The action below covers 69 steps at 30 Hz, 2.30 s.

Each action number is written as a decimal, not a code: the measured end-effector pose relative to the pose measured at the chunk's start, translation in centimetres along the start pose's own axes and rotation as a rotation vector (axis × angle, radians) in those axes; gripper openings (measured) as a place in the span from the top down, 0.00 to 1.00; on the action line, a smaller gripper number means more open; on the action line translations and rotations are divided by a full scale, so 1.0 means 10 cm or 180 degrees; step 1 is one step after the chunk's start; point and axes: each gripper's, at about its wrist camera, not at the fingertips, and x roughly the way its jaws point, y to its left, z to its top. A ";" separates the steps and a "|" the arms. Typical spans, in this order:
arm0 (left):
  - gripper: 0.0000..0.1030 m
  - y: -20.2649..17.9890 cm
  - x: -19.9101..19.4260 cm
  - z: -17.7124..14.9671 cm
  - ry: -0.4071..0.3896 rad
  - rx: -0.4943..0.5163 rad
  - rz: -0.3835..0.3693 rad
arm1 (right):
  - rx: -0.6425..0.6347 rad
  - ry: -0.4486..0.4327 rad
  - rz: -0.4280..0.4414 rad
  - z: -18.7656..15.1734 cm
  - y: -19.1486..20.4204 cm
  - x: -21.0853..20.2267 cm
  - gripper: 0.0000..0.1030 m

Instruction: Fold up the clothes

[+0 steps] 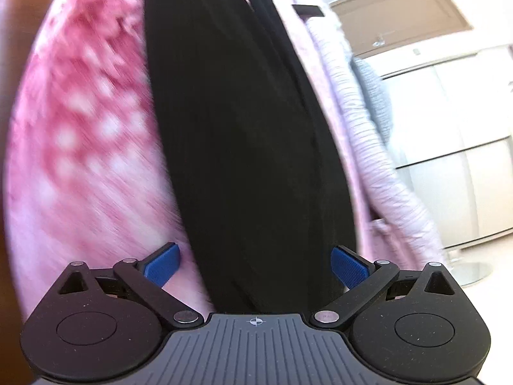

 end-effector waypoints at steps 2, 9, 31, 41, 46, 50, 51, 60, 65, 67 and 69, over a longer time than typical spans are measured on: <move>0.94 0.01 0.00 0.03 0.0046 0.0003 0.0021 | -0.0022 0.0037 0.0061 -0.06 -0.07 0.06 0.07; 0.94 0.08 -0.06 0.16 0.0215 0.0005 0.0062 | -0.0097 0.0167 0.0276 -0.27 -0.30 0.27 0.80; 0.96 2.46 1.15 1.48 0.0055 0.0119 -0.0986 | -0.0759 0.0320 0.1748 0.49 -3.29 1.29 0.94; 0.97 2.49 2.76 2.08 0.0104 0.0390 -0.1607 | -0.0437 0.0884 0.2088 0.70 -3.47 2.81 0.94; 0.97 2.51 3.07 2.29 0.0145 0.0465 -0.1725 | -0.0308 0.0904 0.2215 0.64 -3.53 3.05 0.94; 0.97 2.57 3.17 2.39 0.0242 0.0448 -0.1754 | -0.0113 0.0909 0.2287 0.53 -3.67 3.20 0.94; 0.97 2.56 3.19 2.41 0.0272 0.0451 -0.1762 | -0.0073 0.0912 0.2307 0.50 -3.69 3.24 0.94; 0.96 2.06 3.51 2.40 0.0543 0.0719 -0.1603 | 0.0649 0.0908 0.2336 0.28 -3.49 3.79 0.94; 0.83 1.81 3.60 2.32 0.0744 0.1034 -0.1125 | 0.0984 0.0952 0.2075 0.22 -3.53 3.82 0.68; 0.83 1.85 3.62 2.30 0.0849 0.0992 -0.0951 | 0.1222 0.1003 0.1901 0.18 -3.62 3.81 0.58; 0.83 1.95 3.65 2.29 0.0954 0.0909 -0.0788 | 0.1480 0.1113 0.1676 0.11 -3.75 3.81 0.57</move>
